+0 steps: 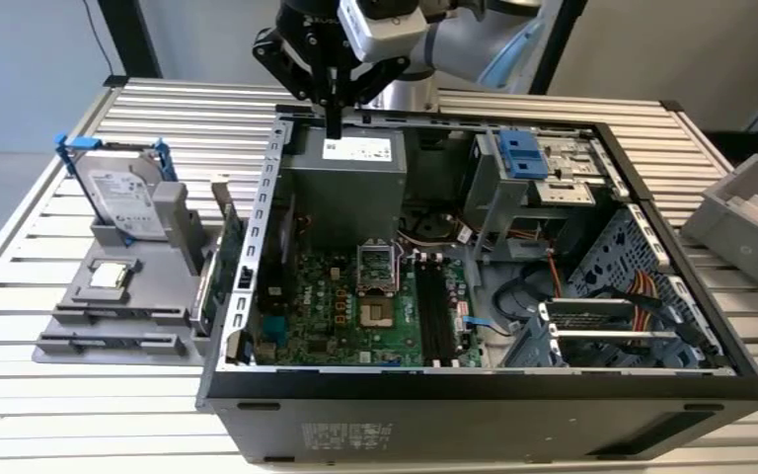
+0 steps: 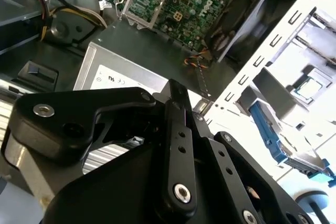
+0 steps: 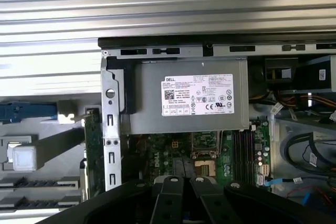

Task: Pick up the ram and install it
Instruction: 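Reach for the ram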

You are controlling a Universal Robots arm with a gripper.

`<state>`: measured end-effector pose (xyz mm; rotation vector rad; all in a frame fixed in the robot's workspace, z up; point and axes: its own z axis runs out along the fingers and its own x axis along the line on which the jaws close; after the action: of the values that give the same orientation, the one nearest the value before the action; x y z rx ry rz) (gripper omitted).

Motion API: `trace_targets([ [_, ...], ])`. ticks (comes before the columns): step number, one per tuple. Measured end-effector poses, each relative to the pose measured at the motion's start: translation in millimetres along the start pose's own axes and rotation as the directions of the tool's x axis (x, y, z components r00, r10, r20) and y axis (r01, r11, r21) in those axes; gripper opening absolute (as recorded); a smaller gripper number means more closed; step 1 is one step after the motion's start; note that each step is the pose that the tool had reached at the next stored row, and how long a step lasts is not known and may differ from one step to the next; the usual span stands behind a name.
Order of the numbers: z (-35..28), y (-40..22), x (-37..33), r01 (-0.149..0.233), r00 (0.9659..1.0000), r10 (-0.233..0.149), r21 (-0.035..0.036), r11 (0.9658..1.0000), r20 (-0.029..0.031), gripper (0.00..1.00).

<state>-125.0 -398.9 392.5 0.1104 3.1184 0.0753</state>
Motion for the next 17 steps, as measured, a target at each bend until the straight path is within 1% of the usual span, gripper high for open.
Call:
trace_targets([
  [8, -0.2, -0.5, 7.6, 0.0, 1.0, 0.0, 0.0002, 1.0, 0.0, 0.0],
  [17, -0.3, -1.0, 14.7, 0.0, 1.0, 0.0, 0.0, 1.0, 0.0, 0.0],
])
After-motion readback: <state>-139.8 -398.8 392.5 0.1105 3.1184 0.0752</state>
